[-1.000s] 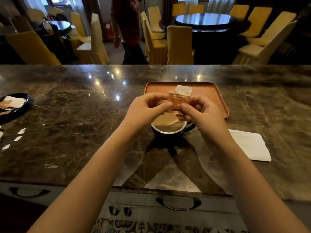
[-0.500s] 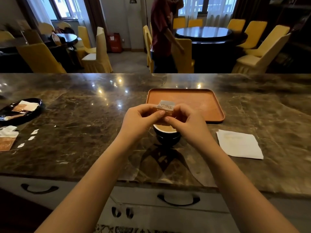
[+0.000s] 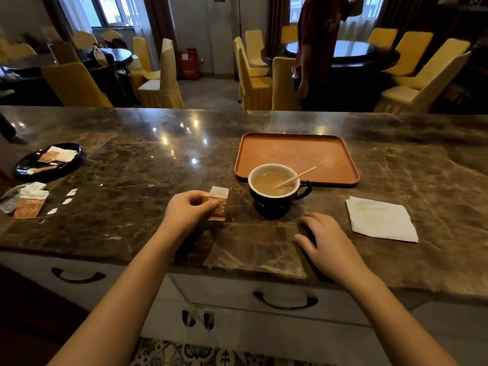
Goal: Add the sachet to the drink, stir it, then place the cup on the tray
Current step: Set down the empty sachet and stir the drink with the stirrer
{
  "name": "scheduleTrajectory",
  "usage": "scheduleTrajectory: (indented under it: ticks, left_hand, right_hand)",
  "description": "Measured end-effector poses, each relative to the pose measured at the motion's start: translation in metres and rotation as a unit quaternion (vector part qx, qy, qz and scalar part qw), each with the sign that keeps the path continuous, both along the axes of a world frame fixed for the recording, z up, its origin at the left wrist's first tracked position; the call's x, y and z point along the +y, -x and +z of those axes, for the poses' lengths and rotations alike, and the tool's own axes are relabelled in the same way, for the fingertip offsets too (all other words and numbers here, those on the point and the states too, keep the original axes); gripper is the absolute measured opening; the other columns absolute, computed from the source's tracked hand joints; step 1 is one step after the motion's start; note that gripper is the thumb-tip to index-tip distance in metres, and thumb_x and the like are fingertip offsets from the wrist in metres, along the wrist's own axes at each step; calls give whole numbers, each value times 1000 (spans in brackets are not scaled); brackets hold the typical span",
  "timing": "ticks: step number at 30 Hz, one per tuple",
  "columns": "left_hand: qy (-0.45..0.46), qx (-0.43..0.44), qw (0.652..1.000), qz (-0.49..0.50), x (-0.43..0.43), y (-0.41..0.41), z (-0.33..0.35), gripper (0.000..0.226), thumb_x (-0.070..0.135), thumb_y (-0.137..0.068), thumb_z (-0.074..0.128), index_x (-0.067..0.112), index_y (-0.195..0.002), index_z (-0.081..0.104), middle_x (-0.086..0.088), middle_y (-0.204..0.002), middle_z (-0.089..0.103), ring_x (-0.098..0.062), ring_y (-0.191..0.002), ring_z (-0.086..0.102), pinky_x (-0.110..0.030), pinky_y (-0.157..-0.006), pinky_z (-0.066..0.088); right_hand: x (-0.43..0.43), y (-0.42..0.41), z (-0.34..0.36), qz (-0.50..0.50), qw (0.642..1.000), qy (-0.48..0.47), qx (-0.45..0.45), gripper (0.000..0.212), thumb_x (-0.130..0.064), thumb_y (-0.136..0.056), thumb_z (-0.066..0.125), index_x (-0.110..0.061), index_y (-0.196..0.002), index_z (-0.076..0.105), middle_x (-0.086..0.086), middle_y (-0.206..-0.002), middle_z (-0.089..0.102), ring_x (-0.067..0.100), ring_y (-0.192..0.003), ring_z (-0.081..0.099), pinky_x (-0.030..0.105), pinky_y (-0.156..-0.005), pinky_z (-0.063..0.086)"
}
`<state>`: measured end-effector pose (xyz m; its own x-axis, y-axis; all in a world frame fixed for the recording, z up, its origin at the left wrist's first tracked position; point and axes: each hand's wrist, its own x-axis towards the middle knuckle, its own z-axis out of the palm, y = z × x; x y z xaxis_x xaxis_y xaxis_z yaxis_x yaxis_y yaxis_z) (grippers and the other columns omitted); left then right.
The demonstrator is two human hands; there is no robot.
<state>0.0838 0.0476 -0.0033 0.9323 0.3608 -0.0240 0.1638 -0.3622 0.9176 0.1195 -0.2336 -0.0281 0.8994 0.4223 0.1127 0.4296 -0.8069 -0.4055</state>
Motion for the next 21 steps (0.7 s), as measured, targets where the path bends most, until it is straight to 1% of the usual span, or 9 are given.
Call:
scheduleTrajectory:
  ticks: [3,5,7,10,12,14,16,18,21]
  left_hand:
    - [-49,16,998,19,10,-4,-13,24,21,-77,72,29,-98,65,13,-85,68,-4,-79,64,-18,-67,50]
    - [-119,15,992,34,13,-7,-18,35,21,-76,73,24,-108,61,9,-94,63,-3,-82,59,-17,-66,45]
    - [-177,5,983,42,14,-9,-20,38,20,-76,73,20,-111,60,5,-95,60,-4,-81,55,-17,-65,41]
    - [-247,15,968,43,11,-7,-22,38,22,-78,71,15,-114,58,-2,-103,60,-14,-89,54,-28,-75,46]
    - [-296,18,954,49,6,-4,-23,36,22,-81,67,12,-115,58,-9,-112,59,-22,-101,51,-36,-84,46]
    - [-350,-5,934,64,-6,1,-24,36,23,-84,63,10,-116,58,-12,-118,57,-27,-111,46,-42,-92,41]
    - [-376,-59,923,51,-28,8,-25,35,24,-84,61,11,-117,58,-11,-122,57,-25,-115,45,-42,-97,37]
    - [-385,-97,918,-23,-53,13,-29,38,28,-86,58,13,-121,56,-10,-129,55,-23,-122,44,-38,-102,32]
    - [-417,-41,899,-128,-76,13,-40,54,45,-91,41,17,-137,34,-7,-149,29,-20,-138,19,-34,-111,10]
  right_hand:
    - [0,7,-17,5,999,15,-31,50,-36,-91,44,-12,-136,38,8,-146,38,20,-135,29,35,-111,27]
    - [0,8,-21,2,999,12,-45,50,-36,-92,42,-13,-136,37,7,-147,36,19,-136,28,34,-112,25]
    - [0,8,-22,3,998,9,-54,49,-36,-92,42,-13,-136,37,7,-146,37,19,-136,29,34,-111,26]
    - [0,8,-22,4,998,8,-59,49,-36,-92,41,-13,-135,38,7,-146,38,19,-136,29,35,-111,26]
    - [0,9,-22,1,998,5,-60,48,-36,-92,42,-13,-135,39,7,-146,38,19,-136,29,34,-111,26]
    - [0,10,-22,-2,998,-3,-57,48,-35,-92,43,-14,-135,40,7,-145,39,18,-136,29,34,-110,27]
    - [-1,8,-20,2,999,-11,-45,47,-35,-91,46,-15,-133,42,5,-143,41,17,-134,30,33,-109,29]
    - [-2,1,-12,10,999,-23,-33,41,-34,-89,49,-14,-125,51,5,-134,51,18,-127,39,32,-101,36]
    - [-3,-16,8,-32,991,-129,-23,25,-31,-89,50,-16,-106,61,2,-103,65,15,-95,55,28,-77,42]
